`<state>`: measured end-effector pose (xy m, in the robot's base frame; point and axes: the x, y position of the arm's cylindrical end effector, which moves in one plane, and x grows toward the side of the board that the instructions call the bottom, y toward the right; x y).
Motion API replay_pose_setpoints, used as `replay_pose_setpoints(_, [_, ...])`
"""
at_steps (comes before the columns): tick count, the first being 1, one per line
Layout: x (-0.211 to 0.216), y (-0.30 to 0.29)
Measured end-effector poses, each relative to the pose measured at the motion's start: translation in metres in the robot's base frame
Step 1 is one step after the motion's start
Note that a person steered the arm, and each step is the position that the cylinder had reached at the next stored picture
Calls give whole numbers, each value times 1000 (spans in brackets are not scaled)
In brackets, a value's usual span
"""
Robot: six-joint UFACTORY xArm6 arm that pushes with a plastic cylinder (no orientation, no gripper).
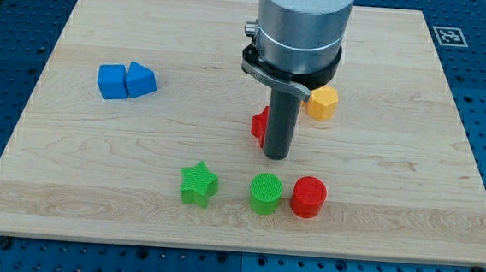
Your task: Move the red star towards the right center
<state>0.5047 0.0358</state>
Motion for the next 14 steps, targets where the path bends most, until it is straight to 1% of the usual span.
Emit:
replay_pose_setpoints(1, [0, -21])
replay_pose_setpoints(3, [-18, -63])
replay_pose_setpoints(4, [-39, -71])
replay_pose_setpoints(5, [-51, -49])
replay_pose_setpoints(6, [-41, -10])
replay_pose_setpoints(7, [-15, 11])
replay_pose_setpoints(8, [-6, 38])
replay_pose_setpoints(12, [-8, 182])
replay_pose_setpoints(13, [-8, 202])
replay_pose_setpoints(14, [14, 197])
